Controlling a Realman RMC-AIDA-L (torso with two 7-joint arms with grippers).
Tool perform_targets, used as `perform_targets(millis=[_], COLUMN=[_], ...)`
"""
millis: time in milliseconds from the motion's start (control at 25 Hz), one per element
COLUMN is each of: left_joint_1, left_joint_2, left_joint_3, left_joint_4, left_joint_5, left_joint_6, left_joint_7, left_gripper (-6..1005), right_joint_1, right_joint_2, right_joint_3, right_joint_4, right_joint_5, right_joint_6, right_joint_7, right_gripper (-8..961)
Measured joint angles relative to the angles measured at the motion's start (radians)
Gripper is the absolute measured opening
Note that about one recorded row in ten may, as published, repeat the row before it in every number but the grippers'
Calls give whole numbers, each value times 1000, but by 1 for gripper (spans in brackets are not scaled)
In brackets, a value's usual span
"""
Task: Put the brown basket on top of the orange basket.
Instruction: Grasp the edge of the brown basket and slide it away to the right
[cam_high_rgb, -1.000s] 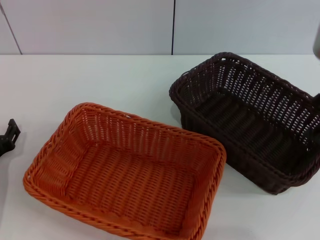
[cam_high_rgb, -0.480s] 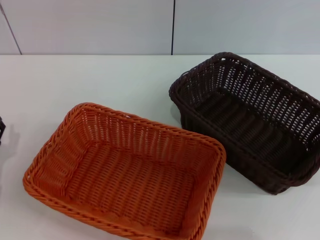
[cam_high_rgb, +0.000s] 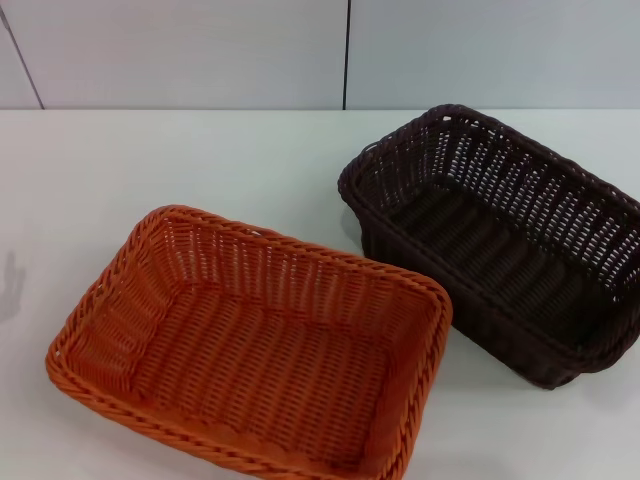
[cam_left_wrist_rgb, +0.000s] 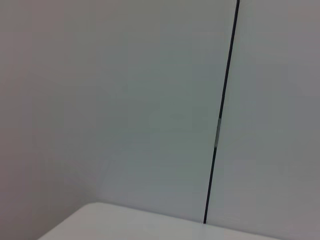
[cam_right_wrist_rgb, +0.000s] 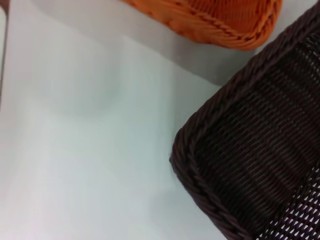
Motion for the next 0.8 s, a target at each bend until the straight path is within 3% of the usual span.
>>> perform_targets(millis=[480,800], left_joint_1=[9,20], left_joint_2=[0,-3], left_joint_3=[-13,-14], left_joint_4=[5,5], left_joint_5=[0,0], left_joint_6=[53,61], left_joint_7=[1,0], left_gripper=[722,722], right_joint_1=[-21,-15], right_joint_2=[0,-5], right_joint_3=[34,37], right_joint_4=[24,101], right_joint_5=[3,-4], right_joint_6=[3,88], right_joint_7=[-193,-264], right_gripper=[702,700])
